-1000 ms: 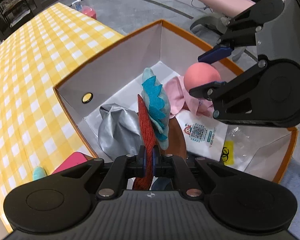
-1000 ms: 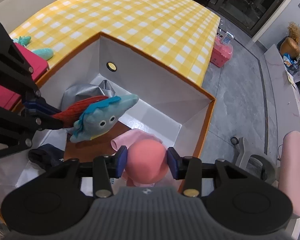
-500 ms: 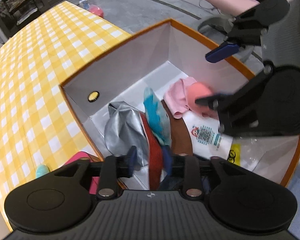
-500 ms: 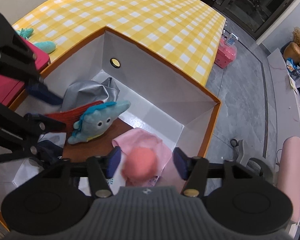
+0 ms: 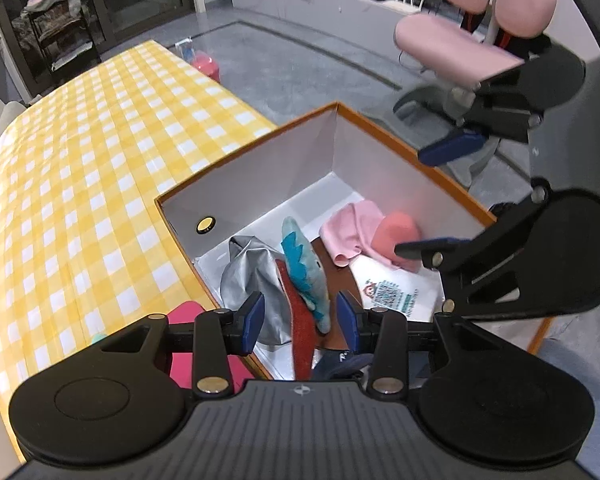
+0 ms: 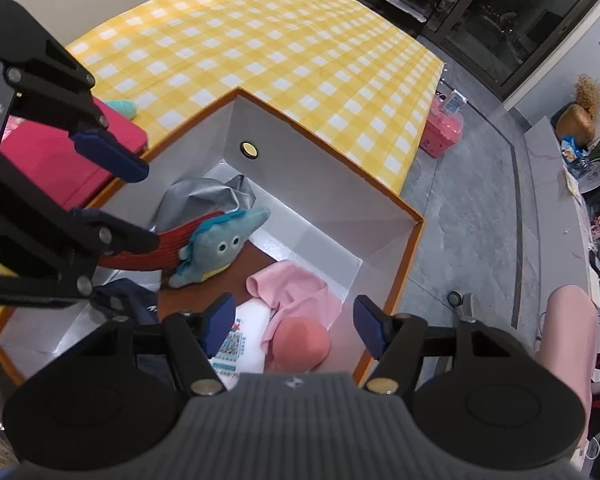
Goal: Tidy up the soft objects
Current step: 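Open the left tool to drop the plush while the right tool drops the pink ball, then move both tools back over the teal-hooded doll plush on the table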
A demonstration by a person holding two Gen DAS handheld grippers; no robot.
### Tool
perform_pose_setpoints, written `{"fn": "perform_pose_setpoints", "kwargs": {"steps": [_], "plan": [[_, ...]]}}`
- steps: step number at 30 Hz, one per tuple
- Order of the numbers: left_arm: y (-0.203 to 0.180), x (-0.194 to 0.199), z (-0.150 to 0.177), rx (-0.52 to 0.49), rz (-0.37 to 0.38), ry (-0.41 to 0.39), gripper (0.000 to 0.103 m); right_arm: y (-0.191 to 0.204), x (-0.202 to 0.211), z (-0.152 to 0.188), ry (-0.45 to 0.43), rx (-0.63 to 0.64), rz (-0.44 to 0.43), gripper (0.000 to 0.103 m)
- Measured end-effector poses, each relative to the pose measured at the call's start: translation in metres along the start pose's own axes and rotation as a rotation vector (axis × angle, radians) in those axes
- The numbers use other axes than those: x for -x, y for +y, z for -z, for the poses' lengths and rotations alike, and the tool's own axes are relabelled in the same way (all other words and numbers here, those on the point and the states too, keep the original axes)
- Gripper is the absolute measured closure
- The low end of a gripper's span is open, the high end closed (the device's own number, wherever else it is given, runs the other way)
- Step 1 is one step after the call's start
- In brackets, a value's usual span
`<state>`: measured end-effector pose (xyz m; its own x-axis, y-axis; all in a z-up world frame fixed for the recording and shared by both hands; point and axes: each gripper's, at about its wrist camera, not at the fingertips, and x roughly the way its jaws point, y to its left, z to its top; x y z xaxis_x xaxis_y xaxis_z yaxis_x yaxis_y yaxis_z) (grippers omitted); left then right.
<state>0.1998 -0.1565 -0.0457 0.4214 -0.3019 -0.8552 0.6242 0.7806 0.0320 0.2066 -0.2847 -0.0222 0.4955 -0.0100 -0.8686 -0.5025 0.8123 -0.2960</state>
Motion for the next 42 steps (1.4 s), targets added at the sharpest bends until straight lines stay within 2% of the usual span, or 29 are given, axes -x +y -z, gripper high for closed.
{"fn": "perform_pose_setpoints", "kwargs": {"steps": [5,11,20,30,36,42], "plan": [[-0.003,0.022,0.01,0.004,0.0,-0.039,0.055,0.011,0.026,0.011,-0.022,-0.036,0.003,0.038],[-0.013,0.042,0.027,-0.016,0.017,-0.034,0.055,0.024,0.048,0.028,0.009,-0.12,-0.02,0.037],[-0.018,0.074,0.067,0.016,0.036,-0.065,0.055,0.056,0.094,0.046,-0.065,-0.188,-0.056,0.036],[0.009,0.095,0.122,0.155,-0.01,-0.067,0.055,0.107,0.108,0.05,-0.13,-0.263,-0.09,0.034],[0.028,0.101,0.157,0.254,-0.035,-0.062,0.055,0.137,0.103,0.039,-0.155,-0.26,-0.119,0.034],[0.051,0.108,0.181,0.342,-0.076,-0.061,0.055,0.165,0.094,0.02,-0.165,-0.259,-0.193,0.034]]}}
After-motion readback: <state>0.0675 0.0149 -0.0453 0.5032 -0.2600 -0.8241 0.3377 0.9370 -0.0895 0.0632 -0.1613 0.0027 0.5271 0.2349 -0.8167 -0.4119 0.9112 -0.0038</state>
